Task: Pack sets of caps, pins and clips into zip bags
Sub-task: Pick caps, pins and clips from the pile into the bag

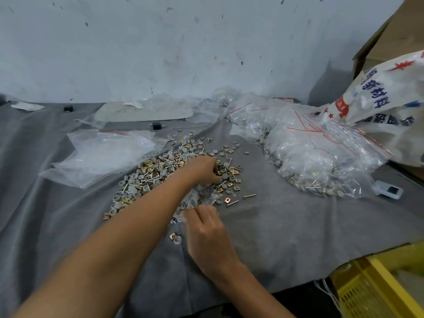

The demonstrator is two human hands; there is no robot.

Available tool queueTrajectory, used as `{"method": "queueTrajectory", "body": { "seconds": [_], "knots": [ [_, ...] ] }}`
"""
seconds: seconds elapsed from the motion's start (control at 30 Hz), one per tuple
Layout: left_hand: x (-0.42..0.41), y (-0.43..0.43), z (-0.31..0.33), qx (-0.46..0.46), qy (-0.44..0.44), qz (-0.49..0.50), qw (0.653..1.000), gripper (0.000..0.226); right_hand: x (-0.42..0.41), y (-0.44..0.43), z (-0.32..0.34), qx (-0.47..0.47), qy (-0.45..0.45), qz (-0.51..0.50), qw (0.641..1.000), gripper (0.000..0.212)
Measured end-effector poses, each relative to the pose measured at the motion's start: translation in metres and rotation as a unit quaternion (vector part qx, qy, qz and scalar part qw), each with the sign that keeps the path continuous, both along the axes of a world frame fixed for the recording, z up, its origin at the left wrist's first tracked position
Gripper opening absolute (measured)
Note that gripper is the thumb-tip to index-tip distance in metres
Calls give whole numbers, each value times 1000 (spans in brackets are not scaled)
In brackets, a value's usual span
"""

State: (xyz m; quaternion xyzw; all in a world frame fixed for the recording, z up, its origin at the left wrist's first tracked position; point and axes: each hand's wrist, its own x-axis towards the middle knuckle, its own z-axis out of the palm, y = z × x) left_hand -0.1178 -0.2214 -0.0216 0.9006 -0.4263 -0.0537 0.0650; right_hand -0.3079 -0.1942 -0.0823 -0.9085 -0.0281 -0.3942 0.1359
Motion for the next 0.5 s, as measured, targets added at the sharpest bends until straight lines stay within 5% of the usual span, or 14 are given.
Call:
{"method": "queueTrajectory", "body": {
  "seconds": [0.3,0.5],
  "knots": [
    [-5,-5,2,4,-39,-3,999,12,-2,1,4,-4,12,-2,1000,17],
    [-2,5,5,-33,6,17,999,21,-5,2,8,0,17,0,1000,13]
  ]
}}
